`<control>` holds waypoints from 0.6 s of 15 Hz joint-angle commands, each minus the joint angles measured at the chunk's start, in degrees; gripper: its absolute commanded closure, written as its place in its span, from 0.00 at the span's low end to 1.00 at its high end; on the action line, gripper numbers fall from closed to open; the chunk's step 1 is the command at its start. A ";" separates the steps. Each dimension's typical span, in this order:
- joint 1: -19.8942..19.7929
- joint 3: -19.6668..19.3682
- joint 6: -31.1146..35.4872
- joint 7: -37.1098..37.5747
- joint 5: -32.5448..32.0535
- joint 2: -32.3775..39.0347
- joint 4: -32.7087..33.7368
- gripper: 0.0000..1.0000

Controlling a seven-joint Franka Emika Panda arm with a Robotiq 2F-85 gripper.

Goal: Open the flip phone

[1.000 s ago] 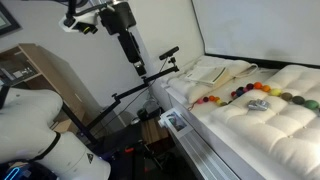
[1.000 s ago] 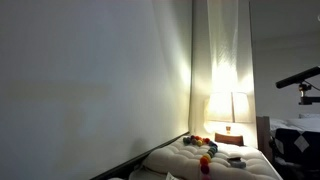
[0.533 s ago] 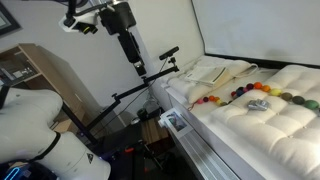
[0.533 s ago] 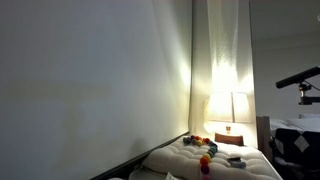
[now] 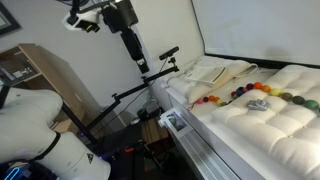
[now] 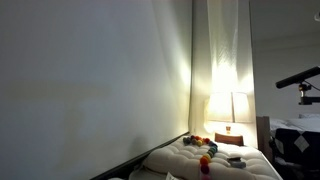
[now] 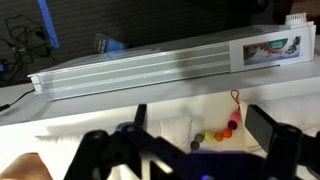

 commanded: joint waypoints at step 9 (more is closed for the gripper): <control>-0.26 0.35 5.66 -1.51 0.16 20.10 18.57 0.00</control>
